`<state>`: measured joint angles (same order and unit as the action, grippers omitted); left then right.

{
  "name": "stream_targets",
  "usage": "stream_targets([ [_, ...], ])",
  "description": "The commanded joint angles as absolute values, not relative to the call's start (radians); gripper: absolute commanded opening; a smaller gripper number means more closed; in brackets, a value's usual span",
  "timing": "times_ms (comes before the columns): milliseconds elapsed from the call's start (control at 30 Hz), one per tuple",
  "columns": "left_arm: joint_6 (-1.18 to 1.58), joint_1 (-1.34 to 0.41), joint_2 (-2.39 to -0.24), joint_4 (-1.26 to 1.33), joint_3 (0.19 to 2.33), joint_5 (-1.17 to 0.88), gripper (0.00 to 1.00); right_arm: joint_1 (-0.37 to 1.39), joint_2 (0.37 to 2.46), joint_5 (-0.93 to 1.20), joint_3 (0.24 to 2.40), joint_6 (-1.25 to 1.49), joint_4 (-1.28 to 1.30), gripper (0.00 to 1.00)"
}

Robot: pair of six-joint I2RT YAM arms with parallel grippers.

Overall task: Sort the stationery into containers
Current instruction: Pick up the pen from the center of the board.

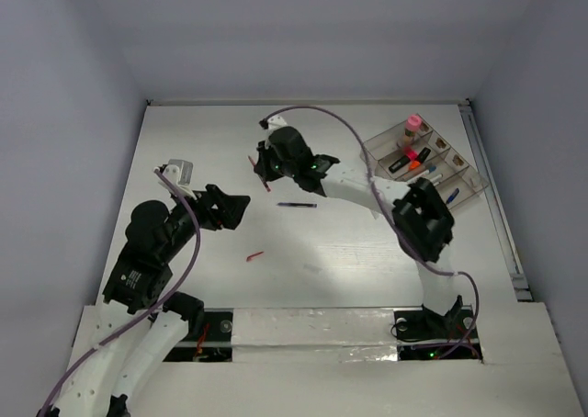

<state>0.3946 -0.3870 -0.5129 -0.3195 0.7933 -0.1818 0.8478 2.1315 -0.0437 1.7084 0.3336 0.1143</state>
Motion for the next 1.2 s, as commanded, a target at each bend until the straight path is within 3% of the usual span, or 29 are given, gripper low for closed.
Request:
stream_targets([
  [0, 0.385, -0.393, -0.523, -0.192, 0.766, -0.259, 0.82, 0.842, 1.884, 0.023, 1.582, 0.379, -0.151, 0.0],
  [267, 0.406, -0.393, -0.623, -0.078, 0.726, -0.368, 0.61, 0.842, 1.591, 0.066, 1.169, 0.509, -0.458, 0.0],
  [600, 0.526, -0.393, -0.715, 0.156, 0.67, -0.489, 0.61, 0.842, 1.43, 0.137, 0.983, 0.666, -0.676, 0.0],
  [1167, 0.647, -0.466, -0.845, 0.442, 0.638, -0.565, 0.47, 0.842, 1.387, 0.166, 0.864, 0.772, -0.862, 0.0],
])
